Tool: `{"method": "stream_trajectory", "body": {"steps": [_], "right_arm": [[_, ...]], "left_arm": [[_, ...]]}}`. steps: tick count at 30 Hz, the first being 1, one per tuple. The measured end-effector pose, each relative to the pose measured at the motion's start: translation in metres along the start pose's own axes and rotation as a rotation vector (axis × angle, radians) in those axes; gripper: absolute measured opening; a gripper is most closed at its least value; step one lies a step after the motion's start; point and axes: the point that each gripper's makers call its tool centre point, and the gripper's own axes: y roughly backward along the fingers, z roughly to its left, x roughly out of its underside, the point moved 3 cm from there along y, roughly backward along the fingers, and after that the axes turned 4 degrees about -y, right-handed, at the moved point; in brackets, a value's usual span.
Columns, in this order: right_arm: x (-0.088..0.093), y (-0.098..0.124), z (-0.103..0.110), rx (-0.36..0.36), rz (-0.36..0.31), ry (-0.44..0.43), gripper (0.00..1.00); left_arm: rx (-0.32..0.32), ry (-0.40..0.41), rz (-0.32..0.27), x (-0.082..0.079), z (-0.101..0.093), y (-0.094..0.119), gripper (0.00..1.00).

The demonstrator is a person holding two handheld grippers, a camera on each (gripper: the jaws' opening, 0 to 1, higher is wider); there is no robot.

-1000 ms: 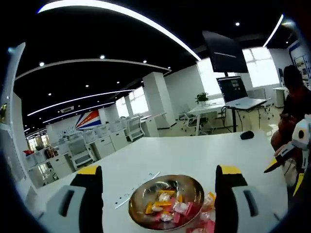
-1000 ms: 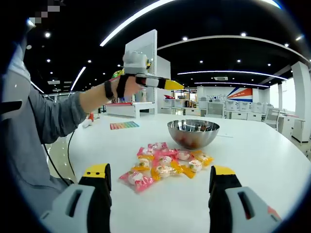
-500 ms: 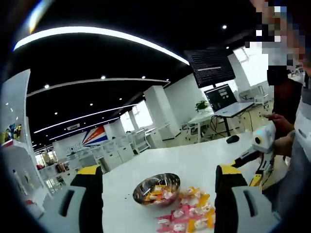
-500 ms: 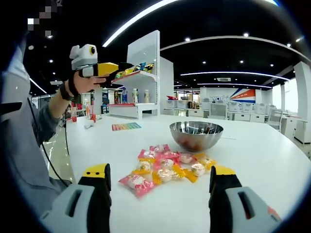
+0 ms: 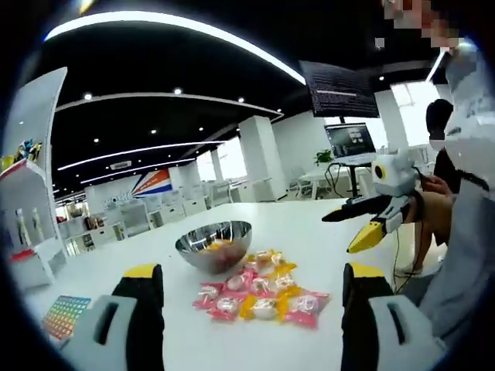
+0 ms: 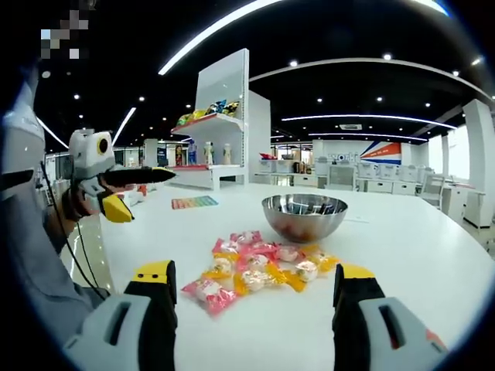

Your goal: Pick up the marshmallows scattered on the table and place them into the bowl on the table

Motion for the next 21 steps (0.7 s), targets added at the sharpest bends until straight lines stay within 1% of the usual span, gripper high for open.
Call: {"method": "stream_trajectory", "body": {"steps": [3,4,6,7,8,9,10,11,12,17,21], "right_arm": [[0.001,0.002,0.000,0.001,0.004,0.000,0.79],[0.001,0.003,0.000,0.003,0.005,0.000,0.79],[0.002,0.005,-0.002,0.008,0.007,-0.001,0.79],[0.003,0.005,-0.003,0.012,0.007,-0.003,0.79],[0.004,0.006,-0.004,0.014,0.007,-0.006,0.79],[0.005,0.006,-0.005,0.017,0.009,-0.012,0.79],[0.005,0.006,-0.005,0.014,0.010,-0.016,0.79],[0.006,0.005,-0.005,0.011,0.011,-0.021,0.79],[0.007,0.005,-0.005,0.008,0.016,-0.030,0.79],[0.007,0.005,-0.003,0.002,0.015,-0.034,0.79],[0.006,0.005,-0.003,0.005,0.015,-0.032,0.79]], "left_arm": [[-0.011,0.007,0.028,0.016,-0.005,0.000,0.95],[-0.019,0.029,0.040,0.023,-0.006,0.000,0.95],[-0.024,0.096,0.027,0.029,-0.011,0.001,0.95],[-0.023,0.112,0.030,0.034,-0.013,0.001,0.95],[-0.026,0.118,0.041,0.038,-0.015,0.000,0.95],[-0.029,0.135,0.080,0.051,-0.018,-0.002,0.95],[-0.022,0.144,0.103,0.058,-0.021,-0.003,0.95],[-0.026,0.154,0.114,0.062,-0.021,-0.004,0.95],[-0.033,0.161,0.115,0.064,-0.020,-0.004,0.95],[-0.029,0.183,0.079,0.055,-0.018,-0.002,0.95],[-0.023,0.176,0.078,0.052,-0.019,-0.004,0.95]]}}
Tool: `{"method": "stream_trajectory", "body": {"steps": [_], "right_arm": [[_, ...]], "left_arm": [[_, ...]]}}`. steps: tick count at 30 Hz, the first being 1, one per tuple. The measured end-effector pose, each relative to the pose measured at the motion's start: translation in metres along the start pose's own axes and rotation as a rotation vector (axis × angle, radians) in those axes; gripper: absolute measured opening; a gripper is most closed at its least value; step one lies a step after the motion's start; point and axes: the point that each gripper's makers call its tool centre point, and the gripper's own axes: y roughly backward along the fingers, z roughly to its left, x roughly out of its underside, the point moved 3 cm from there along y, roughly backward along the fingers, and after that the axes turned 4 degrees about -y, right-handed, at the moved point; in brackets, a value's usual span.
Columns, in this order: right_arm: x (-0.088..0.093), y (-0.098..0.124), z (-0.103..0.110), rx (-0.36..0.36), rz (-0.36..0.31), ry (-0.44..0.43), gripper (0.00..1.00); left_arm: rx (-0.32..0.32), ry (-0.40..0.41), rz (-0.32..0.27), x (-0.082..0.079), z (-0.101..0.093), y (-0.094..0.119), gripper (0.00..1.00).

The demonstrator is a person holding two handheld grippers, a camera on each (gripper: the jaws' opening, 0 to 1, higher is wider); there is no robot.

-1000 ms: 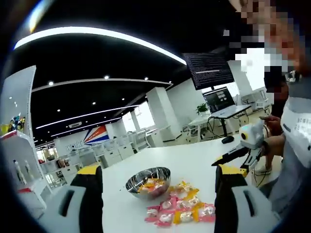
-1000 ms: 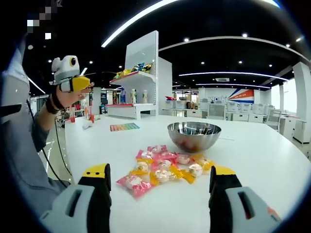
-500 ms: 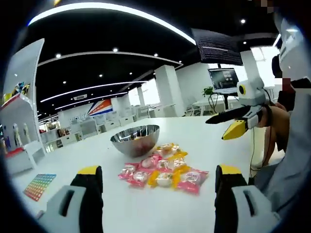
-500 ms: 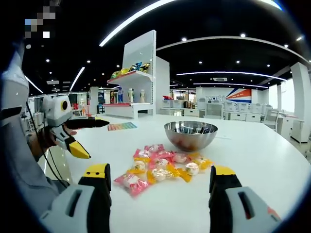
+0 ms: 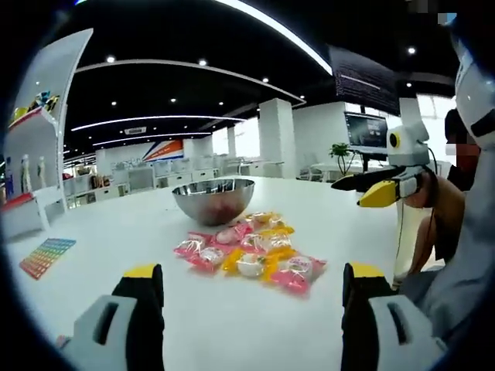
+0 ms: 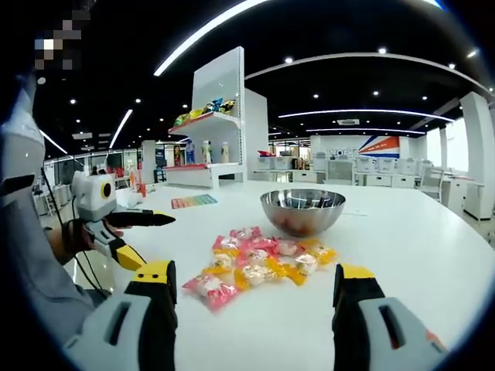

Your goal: Pick up the marshmallows scattered on the table and place them into the bowl on the table

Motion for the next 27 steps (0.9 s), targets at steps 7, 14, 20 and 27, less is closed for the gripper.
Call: {"method": "stream_trajectory", "body": {"steps": [7,14,20,27], "right_arm": [[-0.005,0.000,-0.016,0.078,-0.028,-0.115,0.84],[-0.021,-0.011,-0.046,0.147,-0.098,-0.266,0.78],[0.001,-0.061,-0.059,0.190,-0.037,-0.292,0.72],[0.033,-0.106,-0.072,0.270,0.009,-0.348,0.64]], "left_arm": [[0.014,-0.002,0.001,-0.001,-0.007,-0.001,0.95],[0.074,0.088,-0.060,-0.015,-0.020,-0.002,0.95],[0.099,0.082,-0.084,-0.021,-0.025,-0.003,0.95],[0.119,0.087,-0.077,-0.018,-0.030,-0.001,0.95]]}}
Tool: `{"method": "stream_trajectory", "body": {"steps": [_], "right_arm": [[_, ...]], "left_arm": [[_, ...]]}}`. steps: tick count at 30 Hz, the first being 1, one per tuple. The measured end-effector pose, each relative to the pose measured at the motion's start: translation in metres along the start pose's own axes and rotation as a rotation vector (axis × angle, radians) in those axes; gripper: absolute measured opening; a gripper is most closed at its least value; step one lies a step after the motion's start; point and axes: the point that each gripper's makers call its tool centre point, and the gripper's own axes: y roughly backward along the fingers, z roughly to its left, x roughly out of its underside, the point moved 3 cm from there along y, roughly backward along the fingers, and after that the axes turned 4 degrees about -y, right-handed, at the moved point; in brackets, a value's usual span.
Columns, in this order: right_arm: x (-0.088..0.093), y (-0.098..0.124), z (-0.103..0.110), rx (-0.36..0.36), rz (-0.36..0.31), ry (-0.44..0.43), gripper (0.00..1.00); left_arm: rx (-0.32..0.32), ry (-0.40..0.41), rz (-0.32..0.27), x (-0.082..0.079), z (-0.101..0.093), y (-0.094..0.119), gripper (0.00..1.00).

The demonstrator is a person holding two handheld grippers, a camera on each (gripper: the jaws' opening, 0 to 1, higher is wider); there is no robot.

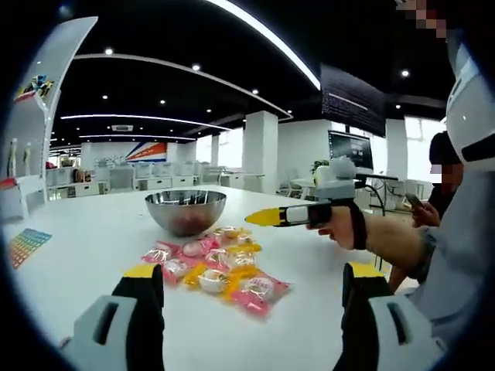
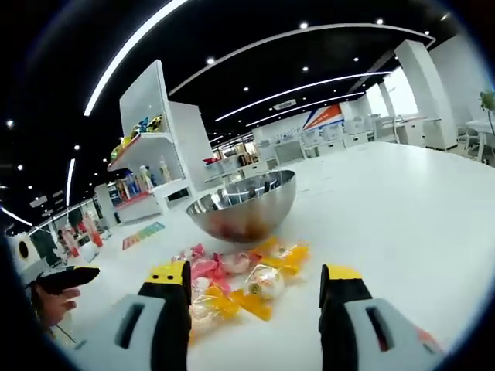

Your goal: Pick up the marshmallows scattered on the table and place them into the bowl on the table

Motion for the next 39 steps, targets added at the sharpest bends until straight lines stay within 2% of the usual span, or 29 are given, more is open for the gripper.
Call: {"method": "stream_trajectory", "body": {"steps": [3,6,12,17,22,30,39], "right_arm": [[0.007,-0.010,0.005,0.032,0.017,0.014,0.63],[0.005,-0.018,0.002,0.086,-0.004,0.108,0.59],[0.015,-0.028,-0.001,0.131,0.038,0.125,0.53],[0.018,-0.029,0.000,0.155,0.049,0.177,0.39],[0.019,-0.027,-0.002,0.159,0.057,0.228,0.29],[0.015,-0.024,-0.006,0.170,0.037,0.285,0.22],[0.011,-0.022,-0.010,0.169,0.020,0.289,0.16]], "left_arm": [[0.005,0.012,-0.003,0.000,-0.001,0.001,0.95],[0.008,0.011,-0.003,0.001,-0.002,0.003,0.95],[0.019,0.012,-0.003,0.003,-0.003,0.003,0.93],[0.035,0.046,-0.001,0.007,-0.004,0.002,0.91],[0.043,0.048,0.000,0.009,-0.005,0.001,0.91],[0.041,0.046,0.016,0.013,-0.006,0.002,0.90],[0.042,0.045,0.025,0.015,-0.009,0.002,0.89]]}}
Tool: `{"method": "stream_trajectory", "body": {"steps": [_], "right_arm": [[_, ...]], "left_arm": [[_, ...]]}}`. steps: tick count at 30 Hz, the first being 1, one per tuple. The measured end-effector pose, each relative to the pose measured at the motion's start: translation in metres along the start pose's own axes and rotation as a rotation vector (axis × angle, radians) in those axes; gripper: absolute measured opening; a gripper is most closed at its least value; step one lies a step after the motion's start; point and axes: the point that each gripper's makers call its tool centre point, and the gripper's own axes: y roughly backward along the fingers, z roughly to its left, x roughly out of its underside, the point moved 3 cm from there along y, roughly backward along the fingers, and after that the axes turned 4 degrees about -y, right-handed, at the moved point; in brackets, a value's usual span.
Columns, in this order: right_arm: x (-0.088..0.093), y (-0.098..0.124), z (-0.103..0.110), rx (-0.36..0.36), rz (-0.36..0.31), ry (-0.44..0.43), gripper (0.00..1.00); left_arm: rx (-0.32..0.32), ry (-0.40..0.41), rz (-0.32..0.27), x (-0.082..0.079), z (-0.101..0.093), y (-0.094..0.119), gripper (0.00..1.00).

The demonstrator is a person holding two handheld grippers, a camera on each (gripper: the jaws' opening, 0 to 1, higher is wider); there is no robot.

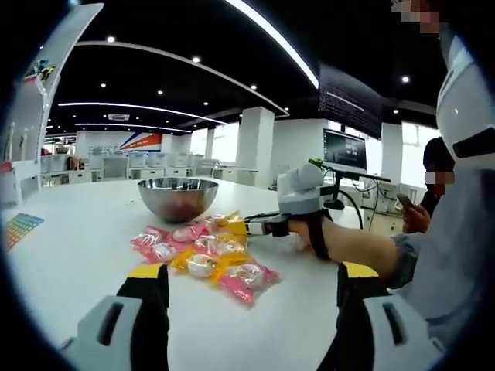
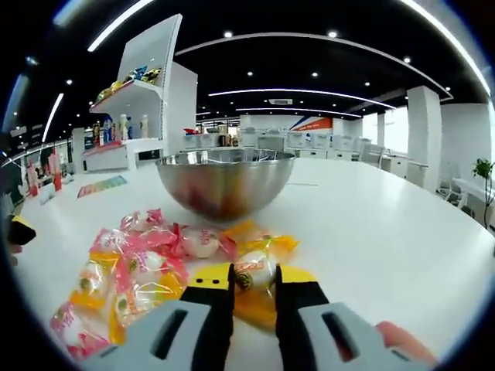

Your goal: Pick up the marshmallows scattered on the table and place them into the bowl on the table

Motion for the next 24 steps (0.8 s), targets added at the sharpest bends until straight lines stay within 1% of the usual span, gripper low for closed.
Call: {"method": "stream_trajectory", "body": {"steps": [6,11,16,21,24], "right_arm": [[-0.007,0.004,-0.006,0.008,-0.034,-0.020,0.14],[-0.015,0.011,-0.012,0.004,-0.068,-0.046,0.14],[-0.030,0.027,-0.018,-0.007,-0.118,-0.057,0.14],[-0.041,0.044,-0.017,-0.037,-0.142,-0.070,0.14],[-0.051,0.057,-0.016,-0.056,-0.173,-0.069,0.14]], "left_arm": [[-0.001,-0.005,-0.002,-0.001,-0.001,0.000,0.89],[-0.016,-0.021,0.000,-0.004,0.003,0.002,0.89],[-0.033,-0.035,-0.007,-0.008,0.009,0.004,0.89],[-0.054,-0.050,-0.006,-0.011,0.016,0.005,0.89],[-0.064,-0.055,-0.009,-0.014,0.020,0.005,0.89]]}}
